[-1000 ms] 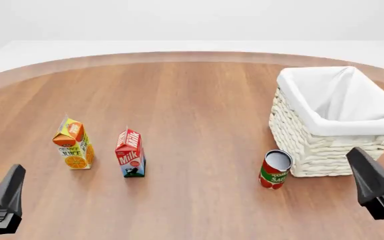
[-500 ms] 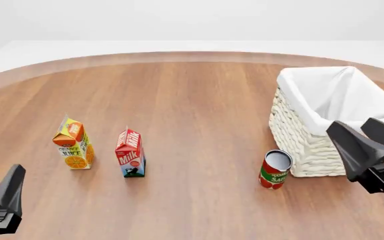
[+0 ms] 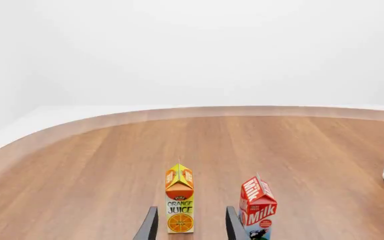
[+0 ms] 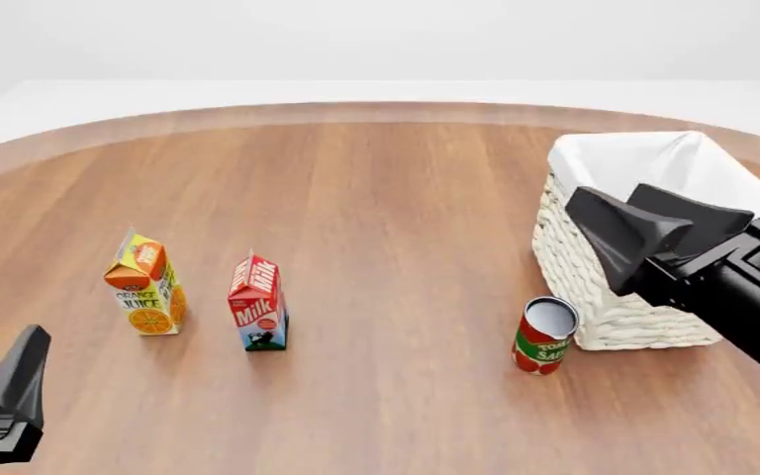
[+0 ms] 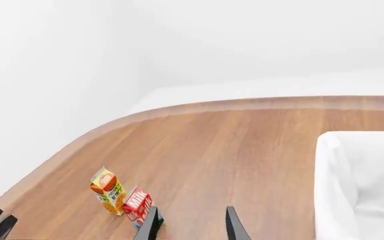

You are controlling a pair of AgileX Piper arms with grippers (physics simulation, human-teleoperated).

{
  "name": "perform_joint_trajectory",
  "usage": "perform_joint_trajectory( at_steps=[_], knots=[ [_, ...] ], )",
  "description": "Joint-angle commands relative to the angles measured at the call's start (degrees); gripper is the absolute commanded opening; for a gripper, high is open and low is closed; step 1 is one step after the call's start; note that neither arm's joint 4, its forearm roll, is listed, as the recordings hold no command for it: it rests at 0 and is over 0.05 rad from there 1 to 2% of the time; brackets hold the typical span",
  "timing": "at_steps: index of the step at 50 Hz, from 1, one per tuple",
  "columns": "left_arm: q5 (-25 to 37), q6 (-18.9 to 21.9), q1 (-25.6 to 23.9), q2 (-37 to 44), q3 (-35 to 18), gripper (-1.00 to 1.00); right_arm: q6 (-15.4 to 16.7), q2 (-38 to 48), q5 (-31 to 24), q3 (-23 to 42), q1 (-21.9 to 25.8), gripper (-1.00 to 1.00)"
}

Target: Pick the milk and place it in the basket.

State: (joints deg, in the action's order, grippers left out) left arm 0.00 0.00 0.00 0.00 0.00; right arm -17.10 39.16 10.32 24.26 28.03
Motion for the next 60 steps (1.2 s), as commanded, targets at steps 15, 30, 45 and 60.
perform_joint_trajectory(
  at_steps=[15,30,45,60],
  knots=[
    [0.00,0.00,0.00,0.00,0.00,1.00,0.38,17.10,-2.54,13.40,4.95,1.00],
    [0.00,0.00,0.00,0.00,0.00,1.00,-3.84,26.70,-4.74,19.79,6.99,1.00],
    [0.00,0.00,0.00,0.00,0.00,1.00,-14.40,34.10,2.49,20.69,9.68,1.00],
    [0.00,0.00,0.00,0.00,0.00,1.00,-17.20,51.41,3.95,30.57,14.37,1.00]
  ],
)
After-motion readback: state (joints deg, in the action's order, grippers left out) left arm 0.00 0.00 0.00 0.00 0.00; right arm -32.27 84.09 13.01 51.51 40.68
